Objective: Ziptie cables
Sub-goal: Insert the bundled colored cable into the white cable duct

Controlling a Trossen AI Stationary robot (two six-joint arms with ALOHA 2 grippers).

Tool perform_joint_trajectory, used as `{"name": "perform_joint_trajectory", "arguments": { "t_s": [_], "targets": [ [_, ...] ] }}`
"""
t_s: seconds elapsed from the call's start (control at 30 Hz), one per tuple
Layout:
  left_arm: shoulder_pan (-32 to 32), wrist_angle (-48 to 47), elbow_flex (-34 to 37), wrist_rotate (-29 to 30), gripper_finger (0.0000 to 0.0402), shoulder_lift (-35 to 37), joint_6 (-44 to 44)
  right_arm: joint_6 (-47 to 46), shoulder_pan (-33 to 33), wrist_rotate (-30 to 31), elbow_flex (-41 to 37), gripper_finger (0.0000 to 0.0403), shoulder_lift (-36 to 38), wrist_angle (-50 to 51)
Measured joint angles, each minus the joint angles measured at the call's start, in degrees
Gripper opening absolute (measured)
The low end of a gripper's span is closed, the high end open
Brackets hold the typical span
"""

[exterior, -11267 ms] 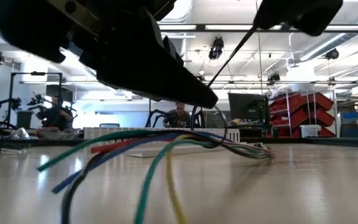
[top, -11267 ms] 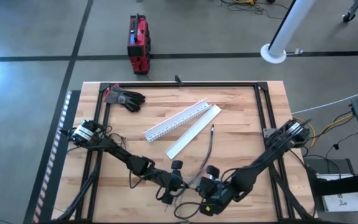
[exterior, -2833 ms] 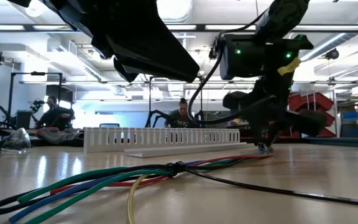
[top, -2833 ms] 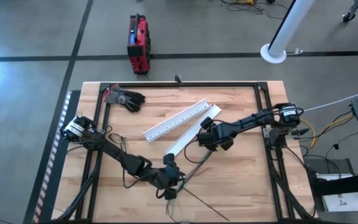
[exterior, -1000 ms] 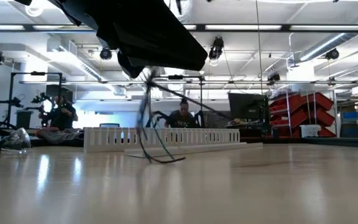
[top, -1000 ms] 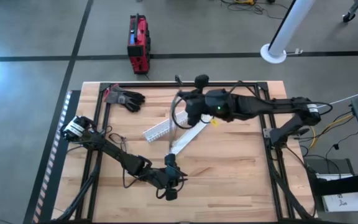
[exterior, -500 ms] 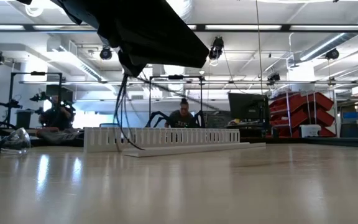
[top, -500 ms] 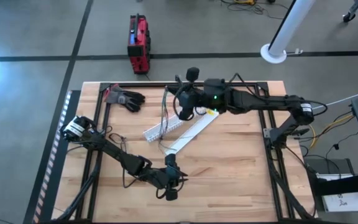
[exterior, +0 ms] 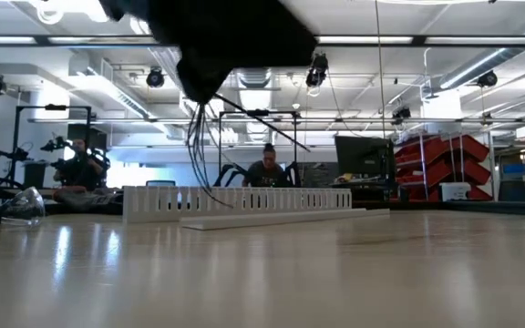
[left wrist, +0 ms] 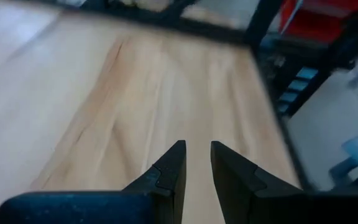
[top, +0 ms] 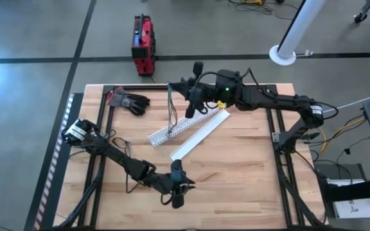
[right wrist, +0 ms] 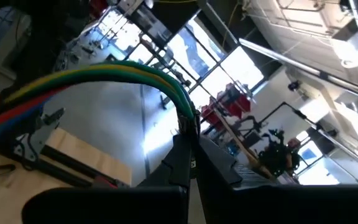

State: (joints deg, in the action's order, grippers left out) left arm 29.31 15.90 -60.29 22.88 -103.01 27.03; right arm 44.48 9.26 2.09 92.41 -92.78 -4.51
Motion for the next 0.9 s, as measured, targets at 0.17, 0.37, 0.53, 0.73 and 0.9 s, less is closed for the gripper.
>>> {"name": "perform_joint_trajectory", "arguments": {
  "t_s": [0.17,0.37,0.53,0.73,0.9],
  "targets": [
    [2.2,-15.1,0.0,2.7,0.0059,1.1,4.3,2.9,0.2,-1.2,0.0,0.0,-2.6,-1.0],
    [8.2,-28.8,0.0,12.6,0.0059,4.7,7.7,4.0,0.1,-5.7,1.6,0.0,-7.4,-3.6],
    [14.5,-39.9,0.0,21.0,0.0059,9.2,14.3,3.6,-0.5,-11.5,8.8,0.0,-10.1,-4.2],
    [21.0,-45.0,0.1,32.5,0.0059,11.4,19.2,4.1,0.5,-12.4,18.1,0.0,-15.5,4.1],
    [25.0,-46.9,0.1,39.3,0.0059,11.4,22.1,3.9,1.4,-8.6,23.6,0.0,-20.2,9.9]
  ]
}}
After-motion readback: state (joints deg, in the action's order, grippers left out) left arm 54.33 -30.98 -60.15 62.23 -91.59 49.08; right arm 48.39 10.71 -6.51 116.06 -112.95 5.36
